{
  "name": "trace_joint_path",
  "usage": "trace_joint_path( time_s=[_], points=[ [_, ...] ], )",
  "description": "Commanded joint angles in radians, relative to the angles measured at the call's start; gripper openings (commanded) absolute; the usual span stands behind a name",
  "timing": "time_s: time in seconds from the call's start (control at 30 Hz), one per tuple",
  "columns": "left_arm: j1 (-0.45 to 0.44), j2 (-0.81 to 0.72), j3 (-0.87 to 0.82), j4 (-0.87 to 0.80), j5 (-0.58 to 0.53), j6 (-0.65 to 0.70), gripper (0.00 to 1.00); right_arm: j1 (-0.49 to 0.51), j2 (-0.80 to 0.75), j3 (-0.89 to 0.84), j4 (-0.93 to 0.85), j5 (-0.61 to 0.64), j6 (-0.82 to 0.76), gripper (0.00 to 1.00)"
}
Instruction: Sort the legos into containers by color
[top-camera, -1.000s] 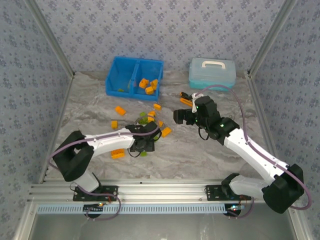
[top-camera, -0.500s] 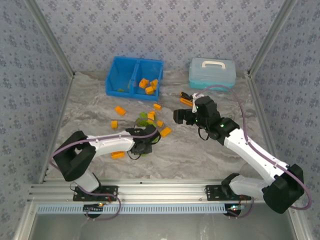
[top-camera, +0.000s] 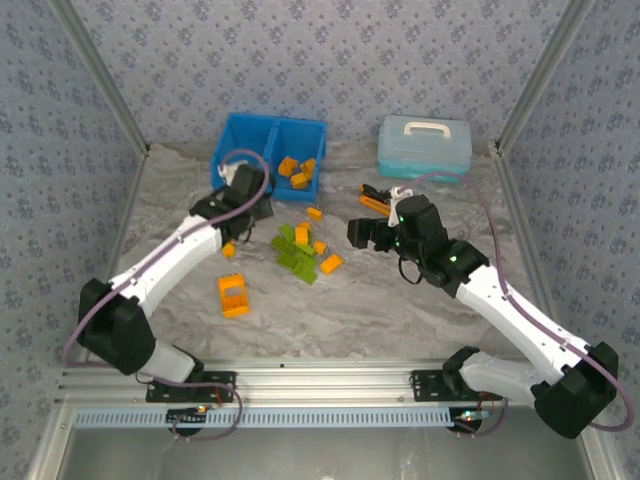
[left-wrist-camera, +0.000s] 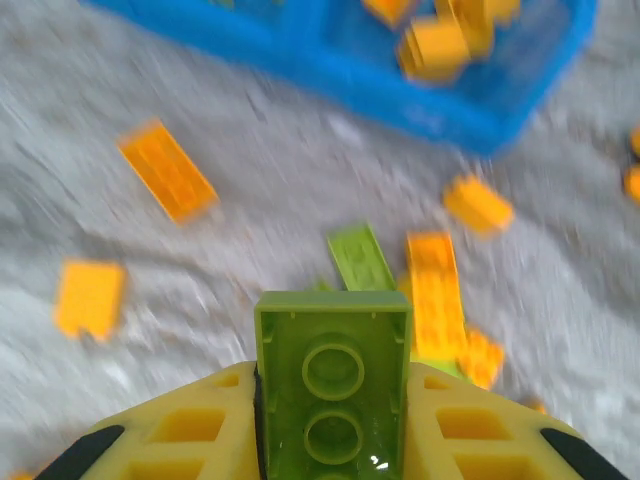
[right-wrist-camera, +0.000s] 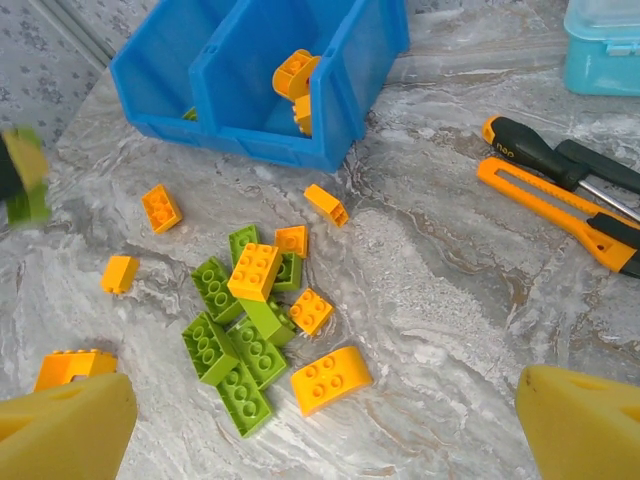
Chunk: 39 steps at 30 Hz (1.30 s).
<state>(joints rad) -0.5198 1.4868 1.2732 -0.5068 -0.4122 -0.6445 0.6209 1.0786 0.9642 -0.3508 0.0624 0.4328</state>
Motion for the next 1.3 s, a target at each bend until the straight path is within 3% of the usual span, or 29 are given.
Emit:
trace_joint_path(
  time_s=[0.0, 0.2, 0.4, 0.63, 0.83, 0.97, 1.07, 1.27],
  points=[
    [0.089, 0.138, 0.111, 0.09, -0.03, 0.153, 0.27, 0.009, -0.028, 0.006, -0.037, -0.016, 0.02, 1.0],
    [0.228, 0.46, 0.433, 0.1, 0.051, 0.225, 0.27, 0.021, -0.073, 0.009, -0.075, -0.002, 0.021, 1.0],
    [0.261, 0.769, 0.81, 0.0, 0.052, 0.312, 0.28, 0.032, -0.114, 0.009, -0.104, 0.008, 0.041, 1.0],
    [0.273, 0.984, 1.133, -0.165, 0.076, 0.317, 0.41, 0.041, -0.143, 0.028, -0.145, 0.011, 0.062, 1.0],
    [0.28, 0.888, 1.113, -0.157, 0.091, 0.309, 0.53, 0.057, -0.156, 0.052, -0.155, -0.017, 0.08, 1.0],
    [0.279, 0.76, 1.064, -0.165, 0.104, 0.281, 0.53, 0.064, -0.156, 0.056, -0.147, -0.009, 0.079, 1.0],
    [0.274, 0.581, 0.899, -0.121, 0.14, 0.22, 0.53, 0.067, -0.156, 0.047, -0.134, 0.001, 0.081, 1.0],
    [0.206, 0.198, 0.409, -0.072, 0.241, 0.08, 0.54, 0.068, -0.15, 0.017, -0.103, 0.019, 0.083, 1.0]
  ],
)
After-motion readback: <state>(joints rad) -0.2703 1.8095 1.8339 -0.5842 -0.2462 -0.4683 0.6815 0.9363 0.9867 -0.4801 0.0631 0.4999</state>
